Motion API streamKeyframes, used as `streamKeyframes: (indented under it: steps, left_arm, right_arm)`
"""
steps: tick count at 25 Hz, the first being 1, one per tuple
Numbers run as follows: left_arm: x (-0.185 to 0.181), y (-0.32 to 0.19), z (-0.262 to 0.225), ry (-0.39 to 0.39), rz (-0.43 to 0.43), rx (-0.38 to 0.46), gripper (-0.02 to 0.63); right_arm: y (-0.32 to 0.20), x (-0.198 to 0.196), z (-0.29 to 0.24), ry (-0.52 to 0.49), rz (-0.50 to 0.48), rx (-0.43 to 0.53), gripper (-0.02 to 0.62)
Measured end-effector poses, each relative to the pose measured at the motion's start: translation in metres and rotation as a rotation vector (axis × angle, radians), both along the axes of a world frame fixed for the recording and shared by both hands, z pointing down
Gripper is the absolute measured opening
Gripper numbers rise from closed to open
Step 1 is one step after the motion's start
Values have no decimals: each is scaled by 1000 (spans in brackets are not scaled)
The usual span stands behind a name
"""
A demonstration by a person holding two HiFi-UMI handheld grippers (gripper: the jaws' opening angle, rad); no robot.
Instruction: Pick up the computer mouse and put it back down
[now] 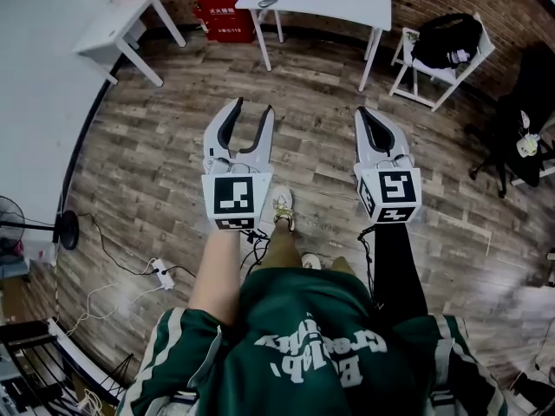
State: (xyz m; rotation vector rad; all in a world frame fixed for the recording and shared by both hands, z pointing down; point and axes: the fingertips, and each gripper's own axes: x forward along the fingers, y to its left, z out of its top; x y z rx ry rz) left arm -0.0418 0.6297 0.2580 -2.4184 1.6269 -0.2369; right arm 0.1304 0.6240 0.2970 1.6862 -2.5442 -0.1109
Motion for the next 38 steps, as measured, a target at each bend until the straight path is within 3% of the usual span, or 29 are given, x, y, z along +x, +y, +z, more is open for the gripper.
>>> streamKeyframes:
  steps: [7, 26, 38]
  left_arm:
    - [-20, -75, 7, -14, 12, 1, 186]
    - [-81, -342, 6, 22, 89, -28, 190]
    - [-99, -421, 12, 32, 119, -31, 192]
  right_arm:
    - [-75, -21, 3, 14, 0, 3, 15]
    - [-324, -79, 3, 31, 76, -32, 15]
    - [-400, -100, 12, 43, 90, -46, 15]
